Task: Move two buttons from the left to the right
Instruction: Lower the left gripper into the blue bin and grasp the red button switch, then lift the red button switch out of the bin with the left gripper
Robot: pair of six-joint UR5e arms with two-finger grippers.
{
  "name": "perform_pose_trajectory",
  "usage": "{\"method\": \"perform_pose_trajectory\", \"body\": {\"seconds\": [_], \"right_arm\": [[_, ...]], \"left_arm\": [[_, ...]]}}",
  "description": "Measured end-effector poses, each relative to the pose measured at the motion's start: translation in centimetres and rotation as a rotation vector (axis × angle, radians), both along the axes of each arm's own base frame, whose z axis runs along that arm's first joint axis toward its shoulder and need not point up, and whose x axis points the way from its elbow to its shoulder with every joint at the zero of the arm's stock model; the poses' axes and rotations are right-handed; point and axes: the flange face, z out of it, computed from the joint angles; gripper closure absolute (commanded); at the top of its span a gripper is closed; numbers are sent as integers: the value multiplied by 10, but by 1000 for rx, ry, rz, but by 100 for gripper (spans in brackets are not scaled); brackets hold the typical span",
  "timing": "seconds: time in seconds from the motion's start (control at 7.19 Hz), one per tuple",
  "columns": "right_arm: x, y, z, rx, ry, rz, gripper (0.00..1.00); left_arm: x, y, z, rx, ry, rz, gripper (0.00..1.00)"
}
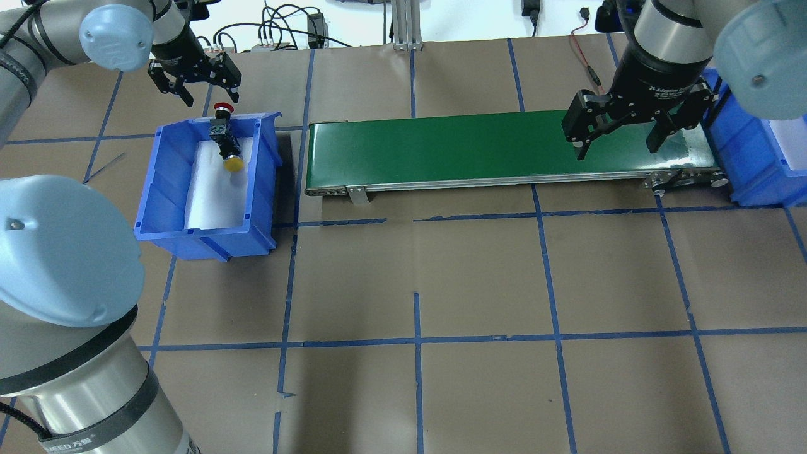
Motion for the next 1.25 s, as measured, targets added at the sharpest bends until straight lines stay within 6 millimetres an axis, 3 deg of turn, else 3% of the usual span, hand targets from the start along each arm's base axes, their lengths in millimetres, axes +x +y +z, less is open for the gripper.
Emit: {"method": "perform_pose_trajectory", "body": {"seconds": [0.56, 0.7, 0.83, 0.97, 1.25], "right_arm": [[0, 0, 0, 0, 0, 0, 0], [0, 0, 0, 0, 0, 0, 0], [0, 0, 0, 0, 0, 0, 0], [0, 0, 0, 1, 0, 0, 0], [0, 0, 0, 1, 0, 1, 0]], "left_arm": [[7, -7, -34, 32, 2, -23, 0], [8, -8, -39, 31, 2, -24, 13], [8, -9, -41, 30, 2, -24, 46], [8, -9, -42, 28, 0, -23, 64], [9, -10, -41, 24, -10, -21, 74]]}}
